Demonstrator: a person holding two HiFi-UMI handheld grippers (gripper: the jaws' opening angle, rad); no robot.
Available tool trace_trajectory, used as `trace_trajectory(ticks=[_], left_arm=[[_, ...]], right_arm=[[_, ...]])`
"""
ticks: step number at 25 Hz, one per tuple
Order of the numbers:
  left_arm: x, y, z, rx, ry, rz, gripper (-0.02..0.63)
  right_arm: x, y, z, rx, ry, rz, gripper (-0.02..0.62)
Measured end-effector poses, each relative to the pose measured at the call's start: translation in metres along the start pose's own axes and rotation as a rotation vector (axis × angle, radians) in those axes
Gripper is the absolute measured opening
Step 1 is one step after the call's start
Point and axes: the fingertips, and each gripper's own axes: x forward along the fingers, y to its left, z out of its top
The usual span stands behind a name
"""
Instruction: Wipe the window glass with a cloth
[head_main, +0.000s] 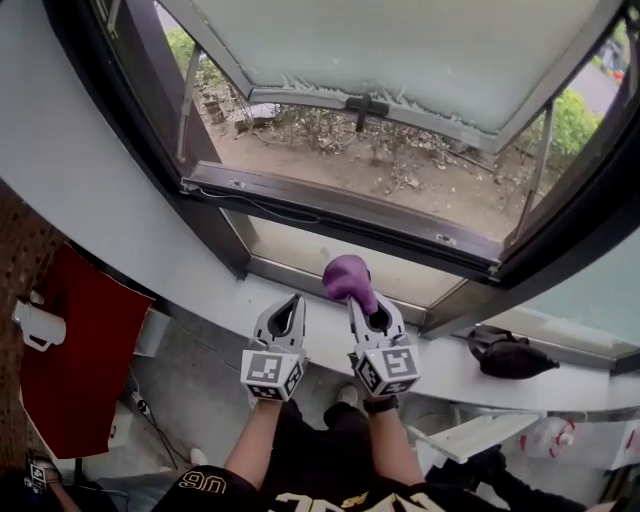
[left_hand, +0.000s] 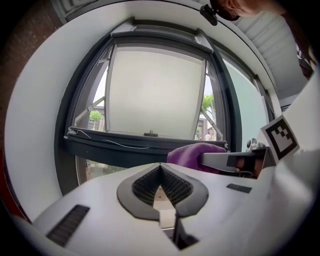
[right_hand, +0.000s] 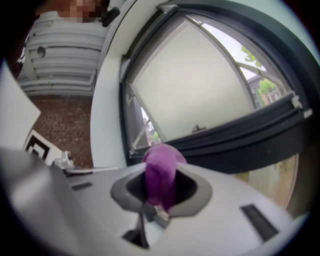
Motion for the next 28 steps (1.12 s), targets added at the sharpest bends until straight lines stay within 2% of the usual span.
trace_trajectory(ticks=[5, 9, 14, 16, 20, 24, 28], left_arm=[[0.009, 0.039, -0.021, 0.013, 0.03, -0.055, 0.017], [0.013, 0.093, -0.038, -0.014, 0.033, -0.098, 0.017], [0.022, 0.203, -0.07, 0.05, 0.071, -0.12, 0.017], [0.018, 0.241, -0.092, 0.062, 0.098, -0.131, 0.017], [0.008, 0.296, -0.118, 0.025, 0.111, -0.177, 0.017], [-0.002, 0.334, -0.141, -0.008, 0.137, -0.166, 0.017], [-0.009, 0.351, -0.148, 0.002, 0.126, -0.131, 0.017]], right_arm=[[0.033, 0.006, -0.038, 0.015, 0.041, -0.036, 0.081], [0.076, 0.028, -0.07, 0.019, 0.022, -0.046, 0.081], [0.186, 0.084, -0.111, 0.15, -0.082, 0.082, 0.081], [0.226, 0.107, -0.128, 0.106, -0.067, 0.113, 0.081], [0.318, 0.144, -0.155, 0.014, -0.053, 0.15, 0.081], [0.394, 0.158, -0.181, 0.02, -0.069, 0.1, 0.081], [0.425, 0.159, -0.19, 0.024, -0.086, 0.057, 0.081]])
